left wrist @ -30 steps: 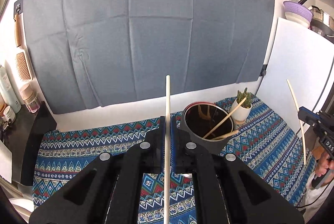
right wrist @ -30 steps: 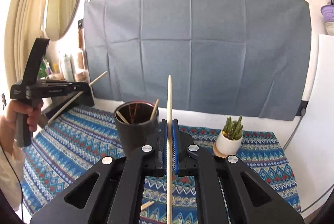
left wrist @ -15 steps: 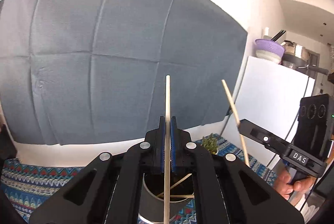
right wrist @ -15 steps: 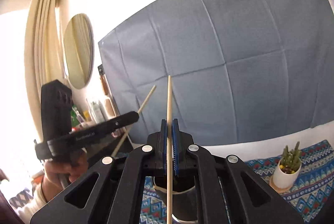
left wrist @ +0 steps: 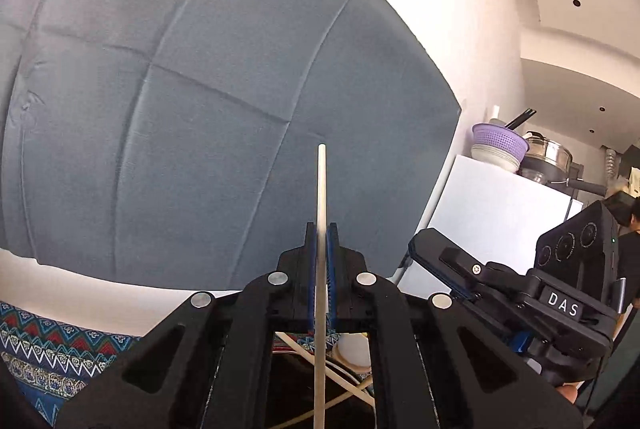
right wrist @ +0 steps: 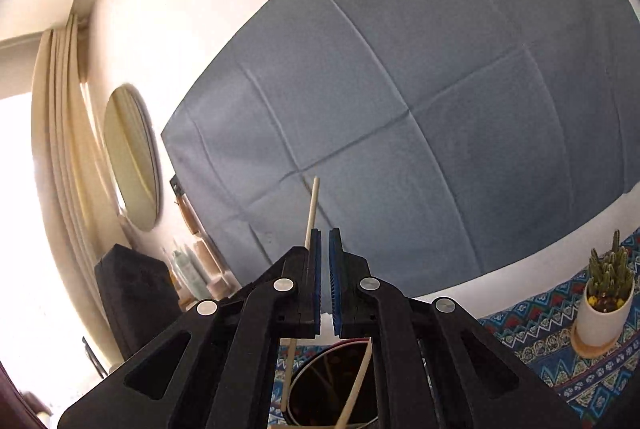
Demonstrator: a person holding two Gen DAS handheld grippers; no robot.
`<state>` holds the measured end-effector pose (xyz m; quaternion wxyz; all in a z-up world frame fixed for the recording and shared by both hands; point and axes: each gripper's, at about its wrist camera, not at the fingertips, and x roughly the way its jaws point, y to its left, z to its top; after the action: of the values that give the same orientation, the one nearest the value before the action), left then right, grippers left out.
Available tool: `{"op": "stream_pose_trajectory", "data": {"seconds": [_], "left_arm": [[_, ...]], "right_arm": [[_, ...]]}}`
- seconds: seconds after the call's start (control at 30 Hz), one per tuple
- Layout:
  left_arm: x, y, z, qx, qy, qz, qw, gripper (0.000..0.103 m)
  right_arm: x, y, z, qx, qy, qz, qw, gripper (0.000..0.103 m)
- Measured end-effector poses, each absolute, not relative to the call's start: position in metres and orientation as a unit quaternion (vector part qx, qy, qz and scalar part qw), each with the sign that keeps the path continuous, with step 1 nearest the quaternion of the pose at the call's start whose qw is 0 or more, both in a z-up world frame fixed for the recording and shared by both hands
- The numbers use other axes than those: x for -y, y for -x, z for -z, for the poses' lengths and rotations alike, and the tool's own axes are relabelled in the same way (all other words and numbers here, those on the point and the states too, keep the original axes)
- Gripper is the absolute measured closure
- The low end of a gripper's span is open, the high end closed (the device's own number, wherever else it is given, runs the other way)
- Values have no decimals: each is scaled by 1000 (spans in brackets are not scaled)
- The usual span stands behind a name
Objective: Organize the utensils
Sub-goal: 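Carry both held sticks up over the black holder's opening, then open the left tool to drop its stick into the holder while the right tool lowers its stick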
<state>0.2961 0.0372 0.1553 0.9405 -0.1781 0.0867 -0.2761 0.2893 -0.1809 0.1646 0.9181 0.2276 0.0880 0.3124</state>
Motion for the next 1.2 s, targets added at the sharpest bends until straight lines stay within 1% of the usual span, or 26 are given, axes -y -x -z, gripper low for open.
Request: {"op": "stream_pose_trajectory", "data": {"seconds": [0.23, 0.3, 0.43, 0.53, 0.67, 0.77, 0.9, 0.93, 0.97, 1.0, 1.13, 1.2], "left_arm": [[-46, -290, -140, -57, 206, 280, 936, 98], [-47, -286, -138, -43, 207, 277, 937, 98], [-57, -280, -132, -6, 236, 288, 928, 98], [-60, -279, -129, 9, 237, 275, 932, 98], [-63, -283, -126, 7, 246, 270, 931, 98], [-64, -281, -127, 12, 245, 263, 933, 98], [-69, -277, -131, 24, 245, 240, 939, 98], [-72, -275, -131, 32, 255, 243, 935, 98], [-74, -273, -131, 39, 261, 248, 932, 98], [-75, -271, -131, 47, 265, 251, 930, 98], [-71, -262, -133, 72, 245, 239, 937, 98], [-69, -261, -135, 72, 242, 244, 936, 98]], "right_arm": [[175, -286, -157, -97, -193, -331, 919, 99], [175, -283, -159, -98, -187, -337, 918, 96], [170, -283, -162, -117, -165, -330, 922, 96], [165, -286, -160, -134, -152, -317, 926, 96], [146, -300, -146, -192, -124, -326, 917, 96], [135, -299, -145, -195, -96, -315, 924, 96], [131, -295, -150, -207, -84, -335, 916, 95], [130, -293, -152, -207, -78, -335, 916, 92], [128, -292, -154, -213, -71, -333, 916, 80], [126, -292, -156, -224, -61, -333, 914, 64], [113, -293, -169, -257, -2, -310, 915, 64], [106, -298, -172, -285, 17, -312, 906, 69]]}}
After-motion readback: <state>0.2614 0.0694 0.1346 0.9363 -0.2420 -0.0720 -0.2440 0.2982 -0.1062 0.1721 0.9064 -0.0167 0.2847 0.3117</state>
